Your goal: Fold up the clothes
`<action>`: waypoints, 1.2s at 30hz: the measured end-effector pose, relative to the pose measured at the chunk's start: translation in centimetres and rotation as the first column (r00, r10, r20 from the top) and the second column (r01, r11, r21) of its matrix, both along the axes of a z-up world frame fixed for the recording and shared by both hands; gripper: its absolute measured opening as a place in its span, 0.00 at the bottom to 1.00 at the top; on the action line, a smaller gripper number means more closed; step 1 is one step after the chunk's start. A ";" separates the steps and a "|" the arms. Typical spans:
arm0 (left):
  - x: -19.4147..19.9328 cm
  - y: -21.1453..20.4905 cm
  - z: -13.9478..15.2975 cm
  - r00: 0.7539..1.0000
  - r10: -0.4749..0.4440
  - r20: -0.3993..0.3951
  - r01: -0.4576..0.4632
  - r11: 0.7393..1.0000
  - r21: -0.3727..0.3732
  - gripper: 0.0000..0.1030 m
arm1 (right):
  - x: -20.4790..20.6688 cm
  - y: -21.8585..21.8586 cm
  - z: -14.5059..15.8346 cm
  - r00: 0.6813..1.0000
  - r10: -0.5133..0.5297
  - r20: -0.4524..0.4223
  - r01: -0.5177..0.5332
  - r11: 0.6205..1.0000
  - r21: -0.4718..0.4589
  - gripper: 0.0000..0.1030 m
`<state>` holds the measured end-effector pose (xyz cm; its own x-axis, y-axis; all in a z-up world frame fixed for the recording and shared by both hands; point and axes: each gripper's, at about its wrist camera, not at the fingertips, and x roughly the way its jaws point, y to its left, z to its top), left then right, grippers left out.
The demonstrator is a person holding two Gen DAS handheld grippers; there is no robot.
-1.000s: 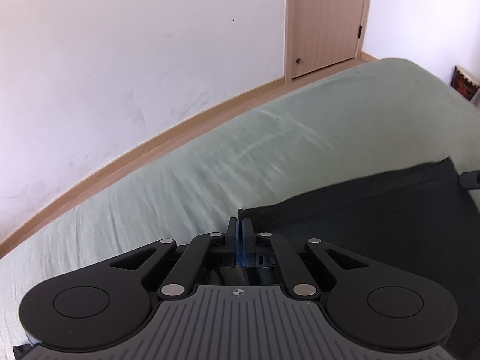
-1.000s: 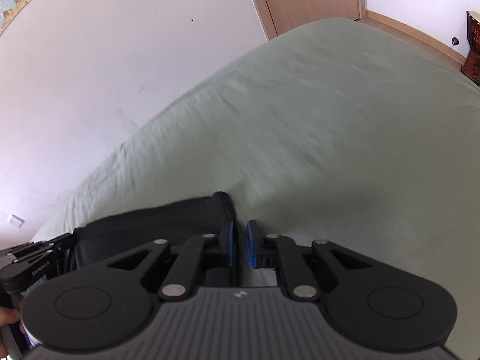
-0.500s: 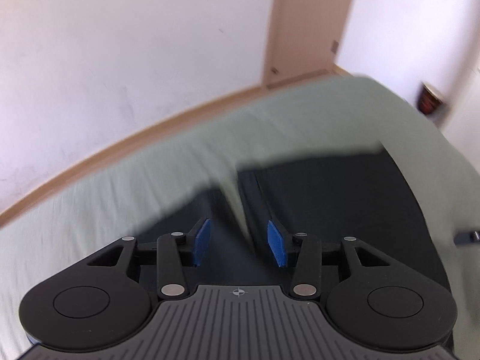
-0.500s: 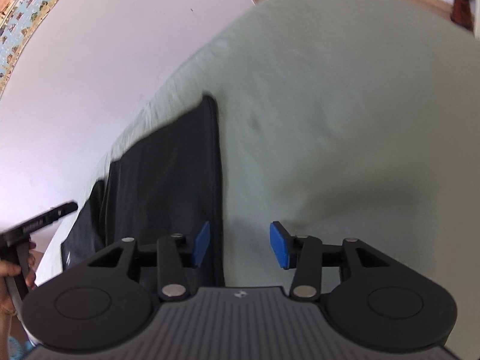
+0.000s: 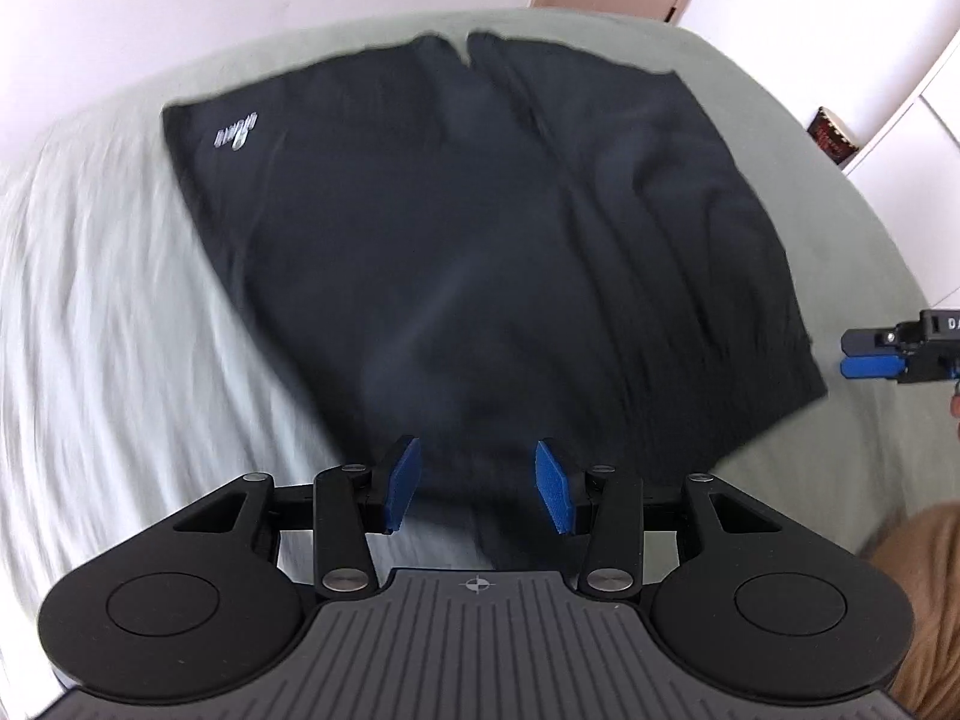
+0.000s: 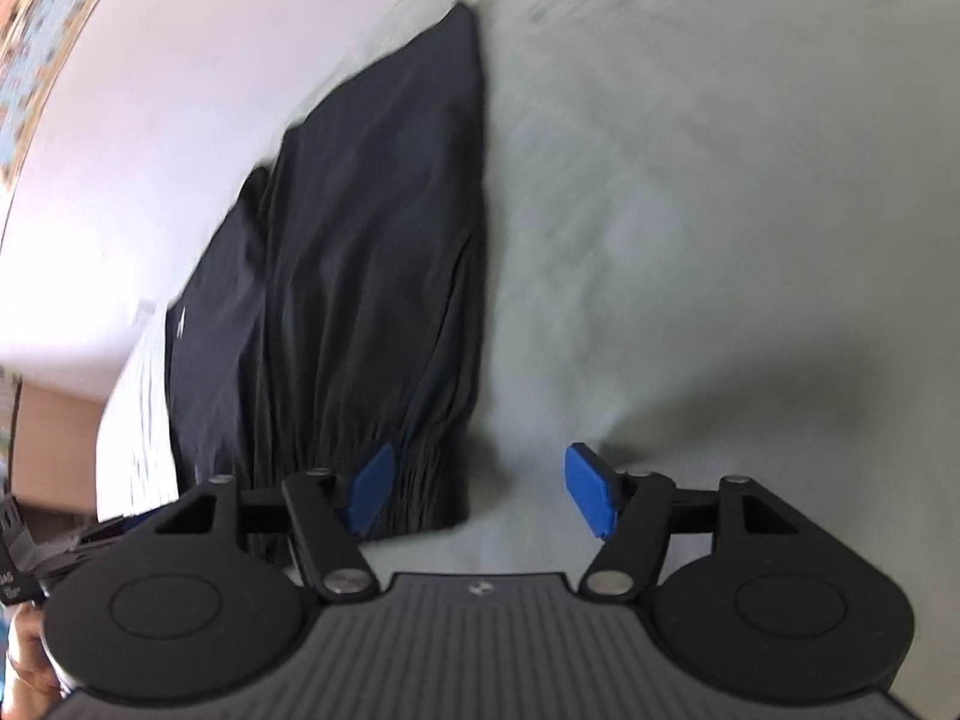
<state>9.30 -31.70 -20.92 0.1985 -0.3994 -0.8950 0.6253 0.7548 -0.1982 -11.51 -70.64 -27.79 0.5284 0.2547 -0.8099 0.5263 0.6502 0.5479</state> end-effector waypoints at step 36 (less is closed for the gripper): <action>-4.0 1.7 -2.7 0.948 0.302 -0.102 -0.309 0.949 -0.057 0.19 | 1.7 3.0 0.1 0.999 0.004 -0.037 -0.007 0.997 -0.082 0.10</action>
<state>5.26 -29.98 -23.64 0.2400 -0.3957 -0.8864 0.3434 0.8887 -0.3038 -9.79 -67.66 -27.74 0.4967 0.1896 -0.8469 0.5411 0.6954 0.4730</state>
